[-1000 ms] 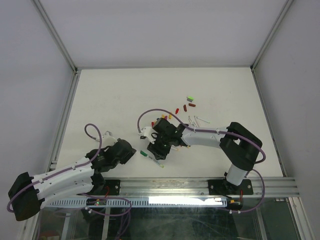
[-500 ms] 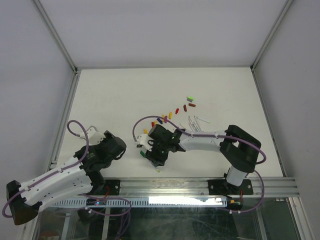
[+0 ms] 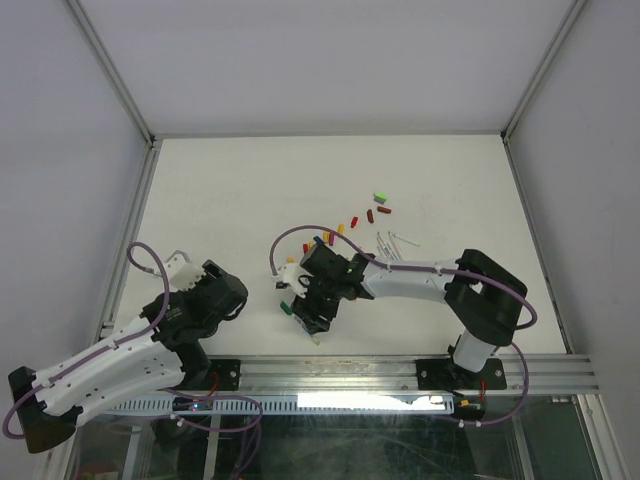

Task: Open the pen caps
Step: Pick up the pen from the center of the board.

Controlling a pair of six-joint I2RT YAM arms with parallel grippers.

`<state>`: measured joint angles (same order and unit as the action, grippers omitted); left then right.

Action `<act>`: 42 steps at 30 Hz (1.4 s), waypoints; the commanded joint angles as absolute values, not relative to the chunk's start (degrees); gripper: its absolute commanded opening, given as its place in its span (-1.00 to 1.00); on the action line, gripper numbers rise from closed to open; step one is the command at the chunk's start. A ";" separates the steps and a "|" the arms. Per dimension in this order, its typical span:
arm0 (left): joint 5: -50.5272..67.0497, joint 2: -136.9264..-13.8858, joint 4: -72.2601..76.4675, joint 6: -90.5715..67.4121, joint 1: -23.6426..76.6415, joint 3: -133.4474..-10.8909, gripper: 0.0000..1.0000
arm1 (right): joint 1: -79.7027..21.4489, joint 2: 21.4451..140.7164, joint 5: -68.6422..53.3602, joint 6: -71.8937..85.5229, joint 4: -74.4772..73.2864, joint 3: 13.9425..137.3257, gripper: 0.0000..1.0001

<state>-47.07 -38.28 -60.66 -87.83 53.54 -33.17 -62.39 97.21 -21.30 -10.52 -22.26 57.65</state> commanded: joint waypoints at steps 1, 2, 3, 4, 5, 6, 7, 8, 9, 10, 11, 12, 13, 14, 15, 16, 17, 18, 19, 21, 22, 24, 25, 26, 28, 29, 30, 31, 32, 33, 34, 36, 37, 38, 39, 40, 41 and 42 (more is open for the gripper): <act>-49.53 -35.37 -61.42 -85.56 53.26 -34.07 0.13 | -63.31 95.25 -25.21 -7.65 -21.24 60.20 0.16; -49.61 -35.00 -61.65 -85.56 53.26 -34.17 0.13 | -63.75 95.65 -24.36 -7.38 -21.12 60.25 0.16; -49.70 -34.72 -61.88 -85.51 53.25 -34.20 0.13 | -64.13 95.97 -23.54 -7.12 -21.05 60.28 0.16; -49.74 -34.57 -61.91 -85.51 53.26 -34.19 0.14 | -64.73 96.32 -22.26 -7.04 -20.85 60.36 0.16; -49.76 -34.46 -61.96 -85.43 53.26 -34.19 0.14 | -65.38 96.58 -20.73 -7.03 -20.63 60.37 0.16; -49.77 -34.41 -62.03 -85.43 53.26 -34.23 0.14 | -65.88 96.83 -19.14 -7.03 -20.54 60.28 0.16; -49.75 -34.45 -62.01 -85.45 53.27 -34.32 0.14 | -66.30 97.30 -17.84 -7.03 -20.49 60.41 0.15; -49.85 -34.38 -62.05 -85.41 53.26 -34.35 0.14 | -66.66 97.66 -16.59 -7.15 -20.52 60.54 0.14; -49.90 -34.37 -62.09 -85.36 53.26 -34.42 0.14 | -67.04 98.07 -15.24 -7.32 -20.48 60.51 0.12; -50.01 -34.24 -62.17 -85.34 53.26 -34.47 0.14 | -67.41 98.51 -14.09 -7.56 -20.46 60.55 0.12; -50.13 -34.09 -62.25 -85.33 53.26 -34.57 0.14 | -67.68 98.79 -13.35 -7.75 -20.44 60.56 0.11; -50.24 -33.91 -62.27 -85.34 53.26 -34.54 0.14 | -68.18 99.01 -12.51 -7.97 -20.43 60.56 0.09; -50.34 -33.73 -62.40 -85.26 53.26 -34.60 0.14 | -68.61 99.12 -11.36 -8.24 -20.41 60.60 0.08; -50.61 -33.53 -62.67 -85.32 53.26 -34.69 0.14 | -68.91 99.34 -9.86 -8.60 -20.39 60.63 0.07; -50.69 -33.23 -62.90 -85.34 53.26 -34.72 0.14 | -69.17 99.54 -8.86 -9.05 -20.46 60.69 0.06; -50.83 -32.94 -63.21 -85.33 53.26 -34.79 0.14 | -69.32 99.65 -7.71 -9.27 -20.50 60.73 0.00; -50.93 -32.74 -63.45 -85.42 53.26 -34.80 0.14 | -69.35 99.79 -6.67 -9.79 -20.49 60.73 -0.07; -51.01 -32.45 -63.57 -85.43 53.27 -34.73 0.14 | -69.35 99.84 -5.69 -10.36 -20.69 60.85 -0.14; -50.98 -32.19 -63.60 -85.43 53.26 -34.64 0.14 | -69.39 99.77 -4.53 -10.90 -20.87 60.95 -0.24; -50.98 -31.85 -63.54 -85.46 53.26 -34.42 0.14 | -69.27 99.35 -2.54 -11.98 -20.88 60.73 -0.38; -50.98 -31.82 -63.50 -85.51 53.26 -34.38 0.14 | -69.12 99.13 -2.01 -12.48 -20.84 60.53 -0.47; -51.10 -31.88 -63.38 -85.52 53.26 -34.36 0.14 | -68.45 98.89 -2.31 -13.14 -21.26 60.38 -0.59; -51.13 -31.98 -63.33 -85.43 53.26 -34.50 0.14 | -68.02 98.88 -2.90 -13.49 -21.69 60.38 -0.62; -51.13 -32.11 -63.28 -85.36 53.26 -34.54 0.14 | -67.70 99.00 -3.40 -13.86 -22.04 60.38 -0.63; -51.01 -32.25 -62.78 -84.87 53.26 -34.65 0.14 | -67.17 99.36 -3.97 -14.64 -22.66 60.42 -0.63; -50.86 -32.23 -62.19 -84.43 53.26 -34.55 0.14 | -66.95 99.73 -3.92 -14.98 -22.94 60.46 -0.62; -50.54 -32.11 -61.27 -83.99 53.26 -34.40 0.14 | -66.87 100.21 -3.64 -15.24 -23.20 60.59 -0.61; -50.15 -31.94 -60.31 -83.41 53.26 -34.15 0.14 | -66.81 100.66 -3.08 -15.45 -23.35 60.71 -0.54; -49.60 -31.72 -59.32 -83.02 53.26 -33.69 0.14 | -66.72 101.12 -2.55 -15.66 -23.50 60.85 -0.46; -49.00 -31.40 -58.39 -82.75 53.26 -33.11 0.14 | -66.71 101.54 -2.32 -15.77 -23.73 60.98 -0.42; -48.35 -31.01 -57.23 -82.40 53.26 -32.46 0.15 | -66.67 101.93 -2.22 -15.81 -24.03 61.11 -0.40; -46.65 -29.98 -55.00 -81.69 53.27 -30.95 0.16 | -66.50 102.38 -2.07 -15.86 -24.37 61.32 -0.43; -45.69 -29.38 -53.76 -81.29 53.29 -29.99 0.17 | -66.36 102.52 -2.09 -15.90 -24.49 61.34 -0.50; -44.70 -28.64 -52.59 -80.81 53.26 -29.17 0.17 | -66.15 102.69 -2.02 -15.86 -24.57 61.35 -0.62; -43.85 -27.87 -51.33 -80.49 53.26 -28.31 0.17 | -66.04 102.77 -1.99 -15.90 -24.71 61.37 -0.79; -42.80 -27.14 -50.09 -80.15 53.27 -27.31 0.19 | -65.75 102.82 -2.25 -15.91 -24.92 61.46 -0.94; -41.69 -26.25 -48.62 -79.82 53.26 -26.40 0.19 | -65.48 102.77 -2.80 -15.86 -25.14 61.59 -1.00; -40.58 -25.36 -47.16 -79.59 53.26 -25.03 0.19 | -65.21 102.56 -3.59 -15.75 -25.36 61.67 -1.00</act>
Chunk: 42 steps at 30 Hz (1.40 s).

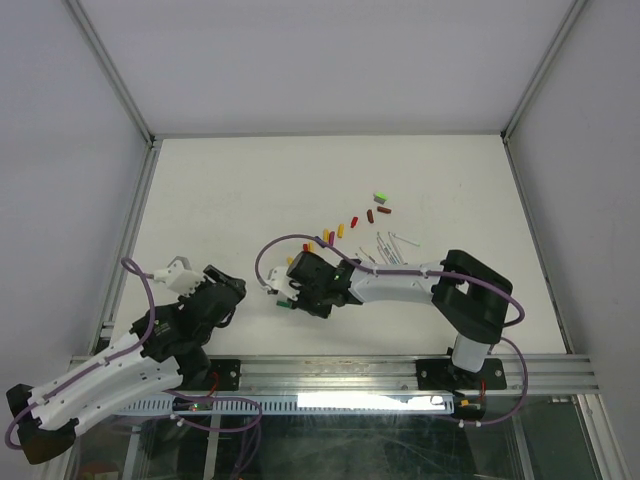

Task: Open the pen caps
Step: Pick up the pen from the center of the board.

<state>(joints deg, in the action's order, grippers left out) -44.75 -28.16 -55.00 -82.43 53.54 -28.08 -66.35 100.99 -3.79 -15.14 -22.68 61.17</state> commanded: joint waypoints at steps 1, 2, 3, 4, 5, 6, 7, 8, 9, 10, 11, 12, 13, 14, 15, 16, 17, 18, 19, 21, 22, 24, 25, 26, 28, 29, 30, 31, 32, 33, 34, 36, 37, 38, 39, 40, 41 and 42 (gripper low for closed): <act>-39.29 -24.48 -45.65 -79.27 53.26 -23.78 0.19 | -64.87 102.19 -4.58 -15.59 -25.47 61.76 -1.00; -38.05 -23.52 -44.09 -79.00 53.26 -22.66 0.19 | -64.49 101.91 -5.36 -15.50 -25.49 61.78 -1.00; -36.88 -22.56 -42.71 -78.95 53.31 -21.59 0.19 | -64.08 101.40 -6.65 -15.35 -25.49 61.79 -1.00; -35.61 -21.50 -41.10 -78.93 53.27 -20.47 0.20 | -63.55 100.79 -8.18 -15.11 -25.51 61.72 -1.00; -34.35 -20.54 -39.45 -78.83 53.26 -19.35 0.20 | -62.93 100.08 -9.99 -14.78 -25.49 61.70 -1.00; -32.81 -19.42 -37.54 -78.83 53.26 -17.94 0.20 | -62.06 99.30 -11.77 -14.32 -25.37 61.67 -1.00; -31.36 -18.07 -34.36 -78.78 53.26 -16.57 0.20 | -61.17 98.59 -13.62 -13.85 -25.25 61.57 -1.00; -29.52 -17.12 -32.54 -78.69 53.28 -14.75 0.28 | -60.30 97.85 -15.41 -13.54 -25.07 61.49 -1.00; -27.51 -16.33 -27.59 -78.07 53.26 -12.72 0.40 | -59.44 97.16 -16.71 -13.20 -24.91 61.32 -1.00; -25.66 -15.61 -23.44 -77.20 53.27 -10.82 0.50 | -58.74 96.55 -18.01 -12.88 -24.81 61.20 -1.00; -23.83 -15.16 -19.83 -76.66 53.26 -8.81 0.60 | -57.92 95.98 -19.24 -12.61 -24.71 61.11 -1.00; -22.57 -14.90 -16.16 -76.48 53.27 -7.05 0.69 | -57.27 95.53 -20.35 -12.39 -24.46 60.92 -1.00; -21.64 -15.08 -13.39 -76.58 53.29 -5.76 0.75 | -56.70 95.12 -21.16 -12.21 -24.26 60.70 -1.00; -20.81 -15.73 -10.97 -76.70 53.26 -4.76 0.81 | -56.17 94.84 -21.97 -11.95 -24.12 60.64 -1.00; -20.30 -16.64 -8.84 -76.75 53.26 -4.13 0.87 | -55.71 94.61 -23.16 -11.72 -24.13 60.62 -1.00; -19.70 -18.00 -6.93 -76.77 53.26 -3.74 0.90 | -54.99 94.37 -24.40 -11.34 -24.11 60.63 -1.00; -19.12 -19.86 -4.56 -76.67 53.26 -3.42 0.92 | -54.47 94.27 -25.52 -11.00 -24.10 60.65 -1.00; -18.48 -21.88 -1.94 -76.72 53.26 -3.02 0.93 | -53.98 94.14 -26.71 -10.72 -24.06 60.65 -1.00; -17.82 -23.99 1.20 -76.80 53.26 -2.48 0.93 | -53.48 94.01 -28.44 -10.46 -24.07 60.64 -1.00; -16.81 -28.56 8.54 -77.19 53.26 -1.31 0.93 | -52.56 93.60 -30.98 -9.81 -23.91 60.65 -1.00; -16.31 -31.06 12.31 -77.46 53.26 -0.81 0.93 | -52.03 93.34 -32.37 -9.45 -23.80 60.62 -1.00; -15.69 -35.47 17.94 -77.44 53.26 -0.72 0.92 | -50.81 92.77 -34.77 -8.74 -23.50 60.42 -1.00; -15.42 -37.91 20.56 -77.10 53.26 -0.90 0.92 | -50.17 92.48 -35.93 -8.37 -23.39 60.30 -1.00; -15.24 -39.29 22.31 -76.63 53.26 -1.18 0.91 | -49.58 92.30 -37.27 -8.01 -23.28 60.22 -1.00; -15.27 -41.15 25.39 -75.56 53.26 -1.69 0.89 | -48.71 92.12 -39.70 -7.41 -23.12 60.21 -1.00; -15.60 -41.74 26.35 -75.16 53.26 -1.96 0.87 | -48.47 91.99 -40.78 -7.13 -23.04 60.21 -1.00; -16.06 -42.21 27.37 -74.76 53.26 -2.28 0.86 | -48.18 91.82 -41.93 -6.93 -22.95 60.16 -1.00; -16.27 -42.63 28.11 -74.34 53.26 -2.59 0.84 | -47.98 91.62 -43.05 -6.68 -22.80 60.12 -1.00; -16.59 -43.03 28.68 -73.94 53.26 -3.00 0.82 | -47.68 91.36 -44.00 -6.36 -22.55 60.00 -1.00; -16.75 -43.51 29.12 -73.72 53.26 -3.25 0.79 | -47.33 91.06 -45.09 -6.02 -22.24 59.84 -1.00; -16.76 -44.01 29.71 -73.54 53.26 -3.66 0.75 | -46.90 90.77 -46.02 -5.51 -21.96 59.73 -1.00; -16.52 -45.37 30.89 -73.54 53.27 -4.05 0.65 | -45.72 90.18 -47.91 -4.67 -21.04 59.34 -1.00; -16.40 -46.03 31.80 -73.67 53.27 -4.04 0.58 | -45.28 89.98 -48.69 -4.32 -20.79 59.18 -1.00; -16.31 -46.84 32.88 -73.81 53.26 -4.04 0.51 | -44.91 89.80 -49.59 -4.08 -20.61 59.09 -1.00; -16.27 -47.70 33.93 -74.02 53.26 -4.10 0.46 | -44.57 89.72 -50.42 -3.77 -20.42 59.02 -1.00; -16.19 -48.56 35.26 -74.08 53.26 -4.21 0.44 | -44.42 89.66 -51.28 -3.56 -20.27 58.98 -1.00; -16.13 -49.43 36.82 -74.05 53.26 -4.44 0.40 | -44.36 89.66 -51.94 -3.44 -20.24 58.94 -1.00; -16.05 -50.34 37.96 -73.92 53.26 -4.77 0.33 | -44.26 89.69 -52.40 -3.31 -20.19 58.96 -1.00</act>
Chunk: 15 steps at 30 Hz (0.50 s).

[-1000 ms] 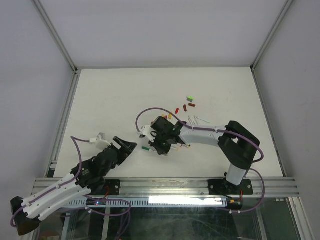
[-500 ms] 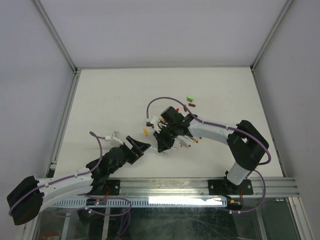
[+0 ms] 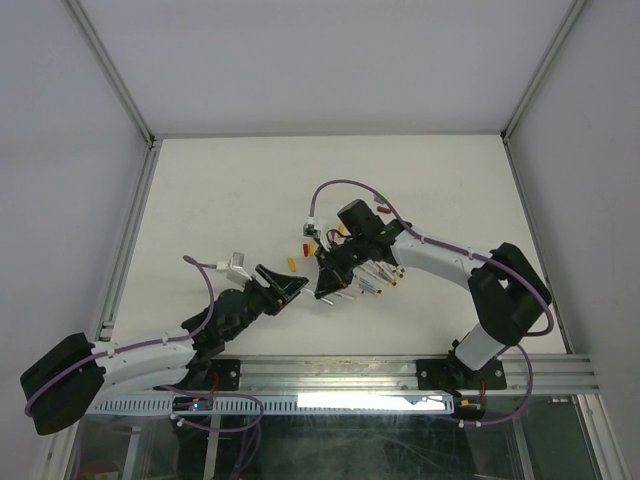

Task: Open the pen caps
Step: Pick up the pen from the center of the board.

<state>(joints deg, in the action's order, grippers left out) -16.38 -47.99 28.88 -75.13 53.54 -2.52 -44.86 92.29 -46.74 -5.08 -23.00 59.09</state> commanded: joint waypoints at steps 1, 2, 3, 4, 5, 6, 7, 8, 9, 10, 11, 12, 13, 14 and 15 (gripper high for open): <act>-15.88 -51.28 39.14 -73.58 53.26 -5.22 0.30 | -44.23 89.70 -52.78 -3.17 -20.08 58.90 -1.00; -15.61 -52.47 39.94 -73.14 53.26 -5.81 0.24 | -44.16 89.73 -53.00 -3.02 -19.98 58.89 -1.00; -15.23 -53.26 40.65 -72.61 53.31 -6.54 0.16 | -44.02 89.74 -53.26 -2.92 -19.97 58.89 -1.00; -14.77 -54.03 41.24 -71.91 53.31 -7.11 0.06 | -43.83 89.78 -53.65 -2.72 -19.93 58.89 -1.00; -14.44 -54.65 41.68 -71.34 53.33 -7.73 -0.04 | -43.59 89.81 -53.99 -2.46 -19.72 58.84 -1.00; -14.15 -55.18 41.99 -70.95 53.35 -8.26 -0.08 | -43.37 89.82 -54.43 -2.11 -19.63 58.82 -1.00; -13.95 -55.58 42.35 -70.59 53.35 -8.62 -0.13 | -43.26 89.78 -54.84 -1.89 -19.48 58.84 -1.00; -13.82 -55.92 42.64 -70.50 53.37 -8.81 -0.20 | -43.27 89.74 -55.11 -1.66 -19.37 58.68 -1.00; -13.64 -56.24 42.95 -70.49 53.35 -8.93 -0.29 | -43.25 89.67 -55.51 -1.41 -19.14 58.56 -1.00; -13.48 -56.45 43.36 -70.49 53.37 -8.96 -0.39 | -42.32 89.59 -55.88 -1.05 -18.89 58.46 -1.00; -13.31 -56.60 43.67 -70.49 53.35 -8.99 -0.48 | -41.86 89.50 -56.17 -0.86 -18.70 58.45 -1.00; -13.28 -56.80 43.80 -70.49 53.35 -9.04 -0.58 | -41.55 89.40 -56.39 -0.54 -18.38 58.30 -1.00; -13.21 -56.92 43.85 -70.57 53.37 -9.10 -0.68 | -41.31 89.27 -56.64 -0.26 -18.13 58.21 -1.00; -13.23 -56.97 43.83 -70.50 53.35 -9.21 -0.76 | -41.11 89.10 -56.88 -0.06 -17.92 58.08 -1.00; -13.19 -57.11 43.87 -70.42 53.35 -9.37 -0.85 | -40.93 88.85 -57.06 0.10 -17.67 57.99 -1.00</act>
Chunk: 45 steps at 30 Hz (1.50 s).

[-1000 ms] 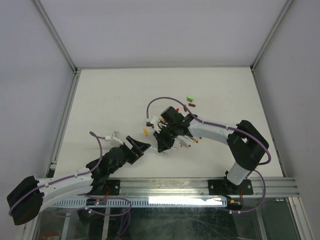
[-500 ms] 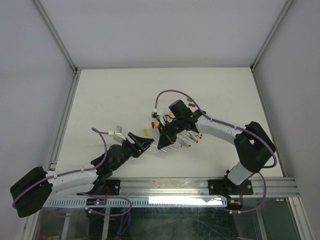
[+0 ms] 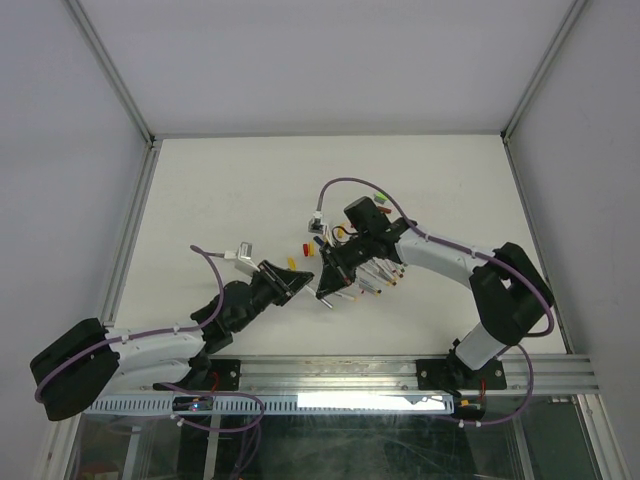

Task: Open the pen caps
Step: Pick up the pen from the center of the board.

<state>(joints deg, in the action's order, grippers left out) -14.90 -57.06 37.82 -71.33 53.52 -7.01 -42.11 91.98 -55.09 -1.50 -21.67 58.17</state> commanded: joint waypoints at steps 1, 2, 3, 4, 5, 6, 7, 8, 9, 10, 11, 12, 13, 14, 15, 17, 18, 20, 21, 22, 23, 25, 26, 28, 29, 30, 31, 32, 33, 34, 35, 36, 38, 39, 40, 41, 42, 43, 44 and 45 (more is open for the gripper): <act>-13.18 -57.25 43.85 -70.36 53.35 -9.51 -0.94 | -40.69 88.67 -57.31 0.29 -17.33 57.83 -1.00; -13.12 -57.41 43.86 -70.19 53.35 -9.68 -1.00 | -40.54 88.48 -57.50 0.44 -17.25 57.75 -1.00; -13.10 -57.54 43.81 -69.96 53.35 -9.87 -1.00 | -40.26 88.42 -57.79 0.64 -17.11 57.68 -1.00; -13.04 -57.71 43.85 -69.76 53.35 -10.11 -1.00 | -39.97 88.19 -58.10 0.69 -16.97 57.63 -1.00; -12.95 -57.82 44.04 -69.35 53.35 -10.27 -1.00 | -39.75 88.04 -58.55 0.59 -16.92 57.57 -1.00; -12.92 -57.91 44.46 -68.90 53.35 -10.39 -1.00 | -39.42 87.87 -59.21 0.35 -16.90 57.57 -1.00; -12.96 -57.98 44.77 -68.38 53.35 -10.57 -1.00 | -39.01 87.74 -60.86 -0.23 -17.12 57.57 -0.95; -12.93 -58.00 45.29 -67.92 53.35 -10.67 -1.00 | -38.47 87.64 -62.85 -2.24 -18.19 57.63 -0.80; -12.81 -58.01 45.95 -67.33 53.35 -10.76 -1.00 | -38.17 87.37 -64.22 -3.62 -18.78 57.59 -0.63; -12.71 -58.07 46.38 -66.75 53.35 -11.03 -1.00 | -37.97 87.12 -65.16 -4.21 -18.91 57.43 -0.48; -12.61 -58.19 46.39 -66.19 53.35 -11.44 -1.00 | -37.94 86.65 -65.31 -5.00 -19.20 57.32 -0.32; -12.64 -58.39 46.34 -65.78 53.35 -11.96 -1.00 | -37.89 86.20 -65.14 -5.65 -19.31 57.14 -0.16; -12.74 -58.62 46.25 -65.41 53.42 -12.47 -1.00 | -37.94 85.81 -64.52 -5.78 -19.19 56.99 -0.08; -12.91 -58.95 46.09 -65.19 53.50 -12.98 -1.00 | -38.06 85.48 -63.80 -6.08 -19.20 56.86 -0.04; -13.30 -59.28 45.87 -65.07 53.57 -13.46 -1.00 | -38.20 85.33 -62.92 -6.28 -19.19 56.74 -0.02; -14.34 -60.16 45.58 -65.04 53.95 -14.33 -1.00 | -38.48 85.07 -61.56 -6.65 -19.25 56.69 -0.01; -14.93 -60.61 45.39 -65.08 54.03 -14.85 -1.00 | -38.94 84.93 -60.31 -6.91 -19.35 56.69 -0.01; -16.04 -61.34 45.01 -65.50 54.30 -15.54 -1.00 | -40.08 84.69 -57.55 -7.78 -19.99 56.92 -0.04; -16.88 -61.53 44.58 -65.70 54.46 -15.88 -1.00 | -40.41 84.61 -56.82 -8.06 -19.98 56.99 -0.08; -17.55 -61.60 44.03 -65.86 54.55 -16.17 -1.00 | -40.70 84.57 -56.26 -8.16 -20.00 56.99 -0.21; -18.26 -61.61 43.23 -65.98 54.64 -16.42 -1.00 | -40.85 84.58 -55.87 -8.25 -20.10 57.08 -0.34; -18.95 -61.48 42.39 -65.86 54.67 -16.74 -1.00 | -41.04 84.79 -55.45 -8.33 -20.29 57.25 -0.62; -18.94 -61.44 42.36 -65.66 54.67 -16.76 -1.00 | -41.04 85.09 -55.34 -8.35 -20.52 57.50 -0.76; -18.50 -61.16 42.34 -64.89 54.67 -16.90 -0.64 | -41.05 85.63 -55.78 -8.75 -21.44 58.08 -0.96; -18.26 -60.59 42.22 -64.35 54.69 -16.83 -0.41 | -41.00 85.77 -56.44 -8.99 -21.89 58.36 -1.00; -18.14 -59.72 42.16 -63.56 54.67 -16.63 -0.26 | -40.78 85.95 -57.76 -9.42 -22.41 58.69 -1.00; -18.03 -58.59 42.29 -62.71 54.67 -16.17 -0.08 | -40.26 86.14 -59.89 -10.10 -23.20 59.02 -1.00; -18.02 -57.08 42.66 -61.68 54.67 -15.50 0.10 | -39.75 86.44 -62.53 -11.49 -24.33 59.29 -1.00; -18.02 -55.45 43.33 -60.79 54.67 -14.62 0.26 | -39.38 86.84 -64.80 -12.93 -25.86 59.82 -1.00; -17.91 -53.80 44.39 -59.55 54.67 -13.59 0.43 | -39.03 87.18 -66.57 -14.09 -27.17 60.19 -1.00; -17.58 -52.20 45.65 -58.34 54.67 -12.56 0.60 | -38.82 87.59 -68.31 -14.88 -28.27 60.47 -1.00; -16.94 -50.80 47.06 -57.04 54.67 -11.62 0.80 | -38.61 87.93 -69.81 -15.68 -29.16 60.75 -1.00; -14.64 -48.62 50.33 -53.50 54.59 -10.25 0.98 | -38.35 88.68 -71.90 -16.75 -30.36 61.28 -1.00; -13.74 -47.52 50.81 -52.45 54.58 -10.01 0.98 | -38.25 89.01 -72.73 -17.14 -30.95 61.54 -1.00; -13.48 -46.63 49.83 -51.12 54.58 -10.21 0.98 | -38.04 89.22 -73.50 -17.29 -31.23 61.68 -1.00; -13.34 -45.81 48.48 -50.49 54.58 -10.79 0.98 | -37.72 89.35 -74.27 -17.25 -31.41 61.85 -1.00; -12.93 -45.25 47.65 -49.52 54.58 -11.07 0.98 | -37.41 89.50 -75.15 -17.16 -31.41 61.87 -1.00; -12.28 -45.06 47.61 -48.74 54.58 -11.15 0.98 | -37.03 89.55 -75.94 -17.08 -31.51 61.87 -1.00; -11.52 -45.02 48.12 -48.27 54.59 -11.04 0.98 | -36.67 89.58 -76.43 -17.01 -31.50 61.83 -1.00; -11.11 -45.18 48.73 -48.16 54.58 -10.88 0.98 | -36.41 89.61 -76.85 -16.86 -31.41 61.74 -1.00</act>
